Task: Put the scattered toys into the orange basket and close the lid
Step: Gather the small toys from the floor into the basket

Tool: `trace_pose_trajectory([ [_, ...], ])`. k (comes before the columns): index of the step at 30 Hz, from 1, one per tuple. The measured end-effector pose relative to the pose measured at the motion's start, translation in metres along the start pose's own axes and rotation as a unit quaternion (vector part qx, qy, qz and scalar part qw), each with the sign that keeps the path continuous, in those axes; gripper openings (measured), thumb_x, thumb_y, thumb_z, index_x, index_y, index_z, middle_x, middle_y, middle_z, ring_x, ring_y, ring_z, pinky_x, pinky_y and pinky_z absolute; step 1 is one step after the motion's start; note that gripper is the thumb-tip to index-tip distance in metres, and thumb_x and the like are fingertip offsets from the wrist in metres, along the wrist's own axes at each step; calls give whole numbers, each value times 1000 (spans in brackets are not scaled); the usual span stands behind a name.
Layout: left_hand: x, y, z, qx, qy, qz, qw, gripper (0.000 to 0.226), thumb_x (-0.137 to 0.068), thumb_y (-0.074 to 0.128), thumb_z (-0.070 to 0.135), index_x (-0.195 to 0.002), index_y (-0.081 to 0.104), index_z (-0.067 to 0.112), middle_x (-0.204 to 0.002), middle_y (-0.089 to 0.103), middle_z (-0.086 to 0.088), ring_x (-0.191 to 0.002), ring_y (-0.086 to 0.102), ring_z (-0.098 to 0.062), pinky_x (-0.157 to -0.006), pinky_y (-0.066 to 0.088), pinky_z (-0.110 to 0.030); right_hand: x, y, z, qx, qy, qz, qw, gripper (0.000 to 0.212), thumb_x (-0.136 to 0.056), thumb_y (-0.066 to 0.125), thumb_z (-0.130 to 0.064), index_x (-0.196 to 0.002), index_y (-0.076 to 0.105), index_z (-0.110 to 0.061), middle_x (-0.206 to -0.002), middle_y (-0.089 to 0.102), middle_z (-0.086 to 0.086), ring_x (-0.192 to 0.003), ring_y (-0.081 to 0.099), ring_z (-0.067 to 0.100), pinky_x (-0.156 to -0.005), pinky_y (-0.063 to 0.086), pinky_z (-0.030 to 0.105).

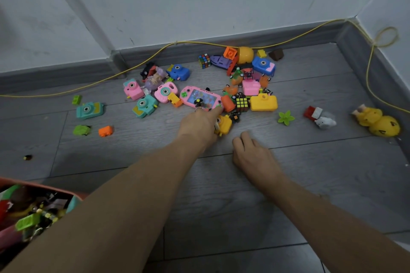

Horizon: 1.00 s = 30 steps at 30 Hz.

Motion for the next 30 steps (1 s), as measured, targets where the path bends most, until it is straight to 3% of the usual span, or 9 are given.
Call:
trace_pose_trajectory([
  [7, 7, -2, -7, 93, -13, 8, 996, 61, -80, 70, 35, -134, 42, 33, -110, 60, -9, -98, 60, -29, -67, 48, -34, 8, 1, -1, 15, 7, -26, 1000, 38, -66, 78, -4, -85, 47, -13, -84, 46, 8, -61, 53, 21, -38, 27, 27],
  [12, 19, -3, -22, 184, -46, 4, 982, 65, -79, 72, 37, -137, 43, 33, -112, 62, -4, -102, 59, -26, -78, 55, -38, 18, 6, 0, 31, -51, -60, 996, 37, -65, 82, -5, -84, 51, -11, -85, 51, 12, -57, 55, 23, -39, 29, 28],
  [15, 25, -12, -32, 269, -76, 27, 960, 69, -76, 75, 34, -138, 46, 31, -115, 62, -2, -102, 62, -24, -81, 57, -40, 17, 6, 0, 7, -48, -63, 997, 45, -64, 81, -3, -85, 43, -13, -83, 50, 10, -53, 53, 22, -38, 28, 29],
  [17, 30, -18, -36, 324, -96, 24, 941, 70, -75, 77, 30, -138, 46, 30, -112, 62, -4, -90, 67, -25, -73, 61, -43, 19, 7, -3, 0, -36, -86, 996, 24, -80, 56, 2, -94, 42, -12, -92, 50, 11, -65, 57, 25, -45, 38, 33],
  [19, 34, -24, -37, 374, -107, 8, 921, 69, -76, 77, 24, -138, 46, 28, -107, 62, -6, -79, 70, -26, -63, 63, -43, 16, 7, 1, -26, 36, -98, 994, 25, -88, 27, -2, -104, 45, -8, -106, 48, 14, -84, 58, 33, -59, 41, 40],
  [23, 45, -40, -41, 417, -110, -4, 902, 78, -77, 76, 18, -146, 40, 26, -108, 62, -10, -79, 72, -29, -63, 63, -44, 16, 3, 1, -142, 170, -80, 972, 8, -95, 46, -10, -97, 50, -3, -101, 53, 20, -82, 57, 40, -65, 39, 43],
  [27, 59, -55, -49, 408, -107, -6, 907, 79, -78, 76, 16, -147, 38, 25, -99, 62, -8, -78, 71, -27, -64, 63, -40, 19, -1, -7, -147, 163, -133, 966, 8, -95, 45, -6, -101, 50, -3, -107, 56, 21, -83, 56, 34, -65, 34, 39],
  [30, 69, -62, -55, 388, -97, 2, 916, 79, -77, 75, 15, -146, 39, 25, -102, 63, -10, -74, 71, -25, -62, 63, -39, 27, -2, -6, -174, 183, -129, 959, 9, -90, 55, -2, -98, 51, -3, -106, 57, 20, -86, 55, 32, -67, 30, 31],
])
Point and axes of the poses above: each hand's wrist, its own x-axis away from the middle knuckle, its own y-axis out of the palm, z = x × y, the point moved 4 cm from there along -x, towards the middle knuckle
